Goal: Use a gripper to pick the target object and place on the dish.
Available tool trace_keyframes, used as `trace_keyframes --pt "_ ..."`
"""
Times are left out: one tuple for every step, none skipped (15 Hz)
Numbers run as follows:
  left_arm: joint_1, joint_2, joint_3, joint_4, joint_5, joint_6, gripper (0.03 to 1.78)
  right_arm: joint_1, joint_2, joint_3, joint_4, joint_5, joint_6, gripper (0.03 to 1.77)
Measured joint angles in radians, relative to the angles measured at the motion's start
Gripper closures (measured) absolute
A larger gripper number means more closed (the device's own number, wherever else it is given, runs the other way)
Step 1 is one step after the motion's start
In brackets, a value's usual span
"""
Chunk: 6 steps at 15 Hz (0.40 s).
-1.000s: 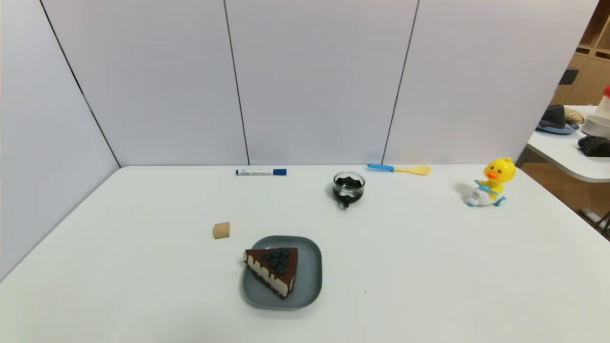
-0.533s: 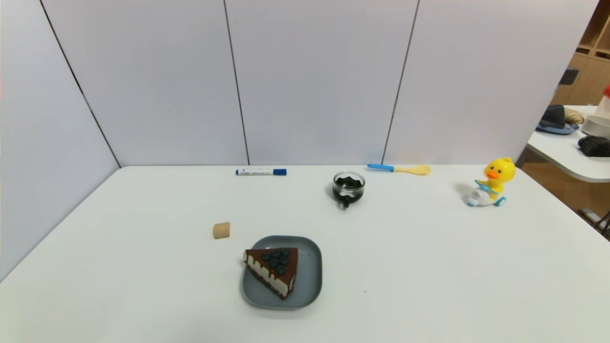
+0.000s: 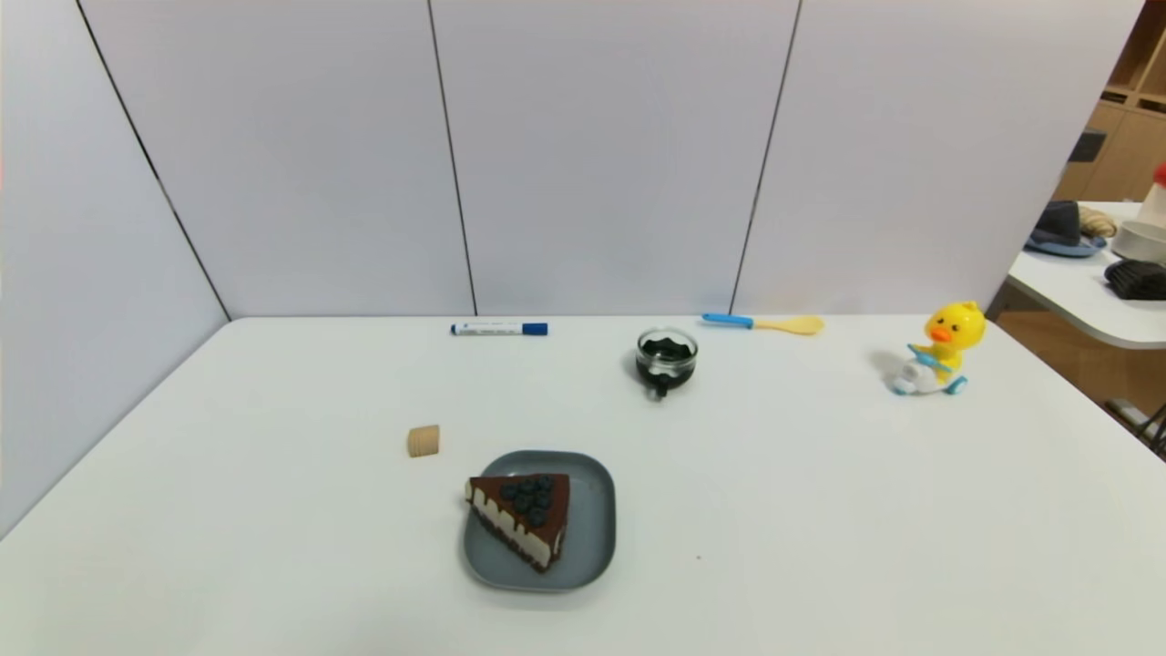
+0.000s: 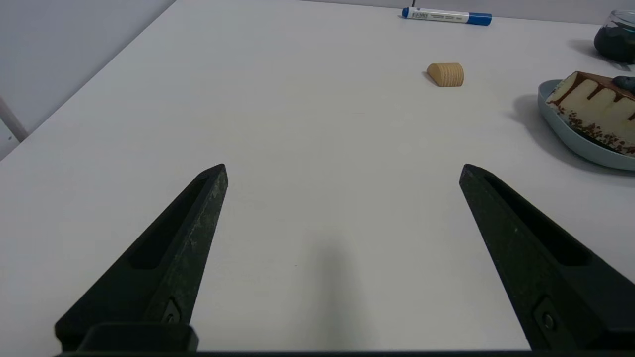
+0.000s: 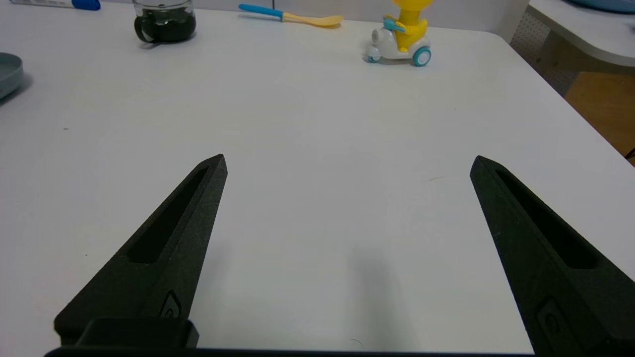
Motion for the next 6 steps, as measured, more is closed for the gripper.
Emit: trace_keyframes --pt "0.000 0.000 0.000 0.000 0.000 0.001 0.12 0.000 0.000 0.000 0.000 -0.001 0.000 0.10" --pt "0.000 0.000 0.000 0.000 0.000 0.001 0.12 0.000 0.000 0.000 0.000 -0.003 0.001 0.10" --pt "0.000 0.000 0.000 0.000 0.000 0.000 0.12 0.000 0.000 0.000 0.000 -0.009 0.003 0.10" --pt "0.000 0.000 0.000 0.000 0.001 0.000 0.12 0.000 0.000 0.000 0.000 -0.011 0.002 0.10" --pt "0.000 0.000 0.000 0.000 0.000 0.000 0.12 0.000 0.000 0.000 0.000 -0.009 0.001 0.10" --pt "0.000 0.000 0.000 0.000 0.000 0.000 0.12 0.000 0.000 0.000 0.001 -0.011 0.003 0.10"
